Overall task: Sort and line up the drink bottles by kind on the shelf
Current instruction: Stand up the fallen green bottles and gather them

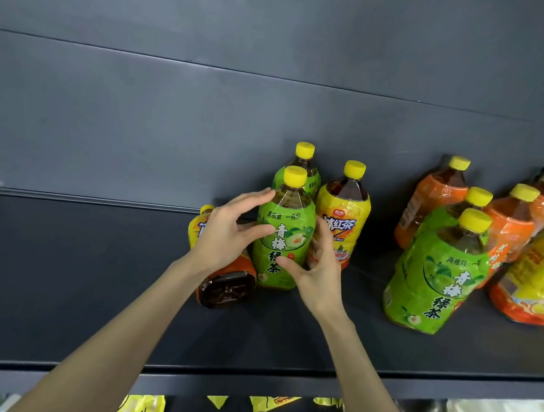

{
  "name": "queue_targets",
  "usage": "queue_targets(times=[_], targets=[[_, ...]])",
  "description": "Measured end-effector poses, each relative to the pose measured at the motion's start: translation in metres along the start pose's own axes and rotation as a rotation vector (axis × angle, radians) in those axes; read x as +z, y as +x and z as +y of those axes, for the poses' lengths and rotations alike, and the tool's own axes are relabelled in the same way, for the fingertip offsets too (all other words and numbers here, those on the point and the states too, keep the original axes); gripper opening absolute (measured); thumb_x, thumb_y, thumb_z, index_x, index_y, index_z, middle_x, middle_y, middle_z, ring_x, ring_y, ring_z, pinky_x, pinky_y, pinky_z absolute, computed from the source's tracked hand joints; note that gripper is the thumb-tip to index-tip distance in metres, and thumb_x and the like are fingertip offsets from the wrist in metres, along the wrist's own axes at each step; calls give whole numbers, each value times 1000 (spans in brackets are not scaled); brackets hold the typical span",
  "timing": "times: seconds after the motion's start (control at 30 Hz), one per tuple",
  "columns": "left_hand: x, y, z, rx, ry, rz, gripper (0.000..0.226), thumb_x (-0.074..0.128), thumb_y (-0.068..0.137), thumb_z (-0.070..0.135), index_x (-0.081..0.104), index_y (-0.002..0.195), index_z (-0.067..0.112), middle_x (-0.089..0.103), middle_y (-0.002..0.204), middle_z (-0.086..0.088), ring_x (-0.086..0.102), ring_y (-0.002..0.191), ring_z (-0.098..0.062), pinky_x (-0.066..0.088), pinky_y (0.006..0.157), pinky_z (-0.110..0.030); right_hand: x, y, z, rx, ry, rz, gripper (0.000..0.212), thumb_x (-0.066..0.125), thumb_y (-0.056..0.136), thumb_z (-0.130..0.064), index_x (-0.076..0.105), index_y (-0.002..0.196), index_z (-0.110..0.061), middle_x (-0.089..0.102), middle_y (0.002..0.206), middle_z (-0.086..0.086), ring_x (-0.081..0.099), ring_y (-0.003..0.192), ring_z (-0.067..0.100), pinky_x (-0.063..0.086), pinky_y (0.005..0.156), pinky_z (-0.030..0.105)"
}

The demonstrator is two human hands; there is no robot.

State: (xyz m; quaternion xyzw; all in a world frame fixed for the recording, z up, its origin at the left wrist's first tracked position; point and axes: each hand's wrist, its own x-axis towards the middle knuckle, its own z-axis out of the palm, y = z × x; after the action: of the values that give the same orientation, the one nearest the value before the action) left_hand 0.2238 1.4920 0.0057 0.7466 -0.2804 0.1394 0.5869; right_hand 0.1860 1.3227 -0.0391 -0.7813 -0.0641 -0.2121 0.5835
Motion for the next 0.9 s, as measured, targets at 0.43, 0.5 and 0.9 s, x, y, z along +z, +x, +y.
queue_targets(times=[0.43, 0.5, 0.9], targets=[[3, -11, 4, -52, 203, 159, 38, 73, 80, 13, 65, 117, 12, 65, 114, -1, 63, 99, -9, 50, 85, -16, -6, -7, 6, 0, -191, 15, 80, 77, 79, -21, 35, 147, -21, 51, 140, -4, 50, 126, 12, 50, 99, 33], [1, -18, 4, -33, 287, 210, 19, 69, 84, 11, 71, 103, 10, 70, 99, -4, 64, 86, -7, 47, 77, -9, -13, -12, 4, -9, -222, 47, 63, 74, 83, -18, 46, 139, -17, 56, 131, -3, 58, 112, 10, 52, 87, 20], [-29, -66, -29, -472, 277, 402, 29, 65, 87, 32, 64, 109, 13, 63, 110, -5, 62, 99, -19, 51, 89, -37, 26, -43, -19, 111, -146, -22, 24, 64, 91, -26, 66, 109, -11, 66, 95, -6, 61, 83, -5, 46, 72, 5]])
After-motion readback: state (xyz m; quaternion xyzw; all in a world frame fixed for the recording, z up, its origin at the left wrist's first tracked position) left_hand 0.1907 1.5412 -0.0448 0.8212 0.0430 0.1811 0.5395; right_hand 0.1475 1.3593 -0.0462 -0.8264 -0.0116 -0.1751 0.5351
